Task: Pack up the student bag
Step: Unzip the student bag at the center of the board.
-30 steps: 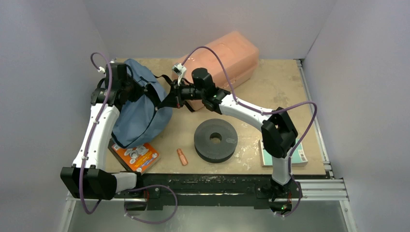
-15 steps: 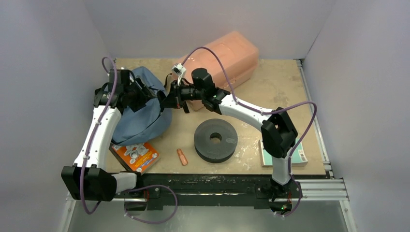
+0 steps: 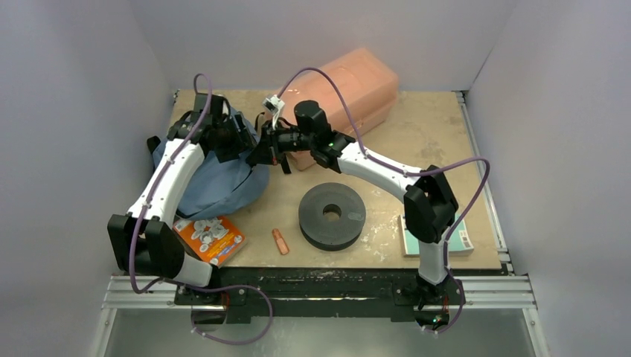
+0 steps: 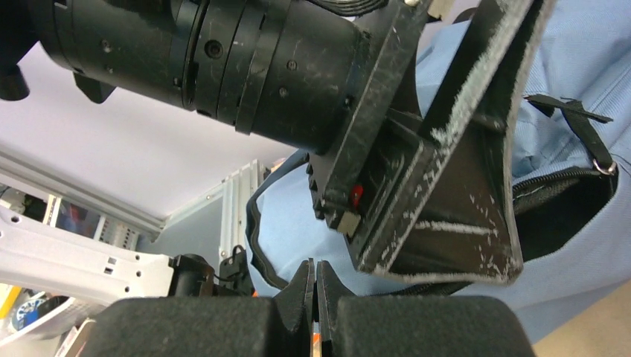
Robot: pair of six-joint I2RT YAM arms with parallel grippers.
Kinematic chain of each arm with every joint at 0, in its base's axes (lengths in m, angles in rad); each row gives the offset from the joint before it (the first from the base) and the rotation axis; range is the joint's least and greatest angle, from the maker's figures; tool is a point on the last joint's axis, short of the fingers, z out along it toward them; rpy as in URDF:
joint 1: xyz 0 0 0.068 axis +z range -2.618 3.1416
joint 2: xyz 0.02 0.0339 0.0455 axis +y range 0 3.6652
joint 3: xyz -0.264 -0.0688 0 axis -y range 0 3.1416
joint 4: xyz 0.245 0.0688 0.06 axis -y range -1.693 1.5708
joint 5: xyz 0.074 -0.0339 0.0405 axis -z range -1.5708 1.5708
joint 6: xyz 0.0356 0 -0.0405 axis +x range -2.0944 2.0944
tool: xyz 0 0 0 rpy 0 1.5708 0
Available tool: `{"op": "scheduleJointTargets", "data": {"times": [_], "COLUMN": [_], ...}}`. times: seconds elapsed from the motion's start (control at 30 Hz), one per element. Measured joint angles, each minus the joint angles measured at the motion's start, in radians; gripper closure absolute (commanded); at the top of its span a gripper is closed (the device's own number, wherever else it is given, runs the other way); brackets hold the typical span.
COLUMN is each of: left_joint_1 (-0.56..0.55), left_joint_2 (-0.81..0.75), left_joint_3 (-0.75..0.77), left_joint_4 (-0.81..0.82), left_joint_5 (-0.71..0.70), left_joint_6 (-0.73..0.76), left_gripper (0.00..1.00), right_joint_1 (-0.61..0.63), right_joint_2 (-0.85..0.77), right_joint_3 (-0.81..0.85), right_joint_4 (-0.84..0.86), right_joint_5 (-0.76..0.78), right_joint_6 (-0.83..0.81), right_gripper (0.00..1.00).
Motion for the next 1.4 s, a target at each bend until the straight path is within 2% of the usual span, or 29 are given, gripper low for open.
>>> {"op": "scheduleJointTargets", "data": {"times": [0.03,0.17,0.2,0.27,0.43,0.57,0.73,0.9,1.17,1.4], "left_joint_1": [-0.014,-0.037,-0.035,-0.023,0.005,0.010,0.008,0.008,0.031,0.126], "left_joint_2": [0.000,0.013,0.025,0.060,0.105,0.103,0.097,0.097,0.097,0.102], "left_joint_3": [0.000,0.008,0.015,0.042,0.098,0.154,0.216,0.280,0.404,0.651], "left_joint_4": [0.001,0.000,0.001,0.001,0.028,0.035,-0.039,-0.099,-0.161,-0.247], "left_joint_5": [-0.010,-0.051,-0.058,-0.069,-0.118,-0.213,-0.279,-0.359,-0.457,-0.437], "left_joint_6": [0.003,0.019,0.016,0.010,-0.053,-0.134,-0.227,-0.310,-0.408,-0.547], "left_gripper": [0.47,0.88,0.94,1.00,1.00,1.00,1.00,1.00,1.00,1.00], "right_joint_1": [0.001,0.000,0.000,0.001,0.020,0.105,0.216,0.241,0.271,0.239], "right_joint_2": [0.000,0.000,0.000,0.000,-0.027,-0.093,-0.158,-0.169,-0.163,-0.220], "right_joint_3": [0.002,0.007,0.007,0.006,-0.035,-0.109,-0.199,-0.277,-0.243,-0.066], "right_joint_4": [-0.005,-0.022,-0.024,-0.027,-0.029,-0.023,0.057,0.130,0.121,0.010], "right_joint_5": [-0.001,-0.001,-0.001,0.001,0.029,0.107,0.240,0.320,0.433,0.509], "right_joint_6": [-0.009,-0.037,-0.043,-0.051,-0.109,-0.197,-0.285,-0.302,-0.365,-0.388], "right_gripper": [1.00,1.00,1.00,1.00,1.00,1.00,1.00,1.00,1.00,1.00]}}
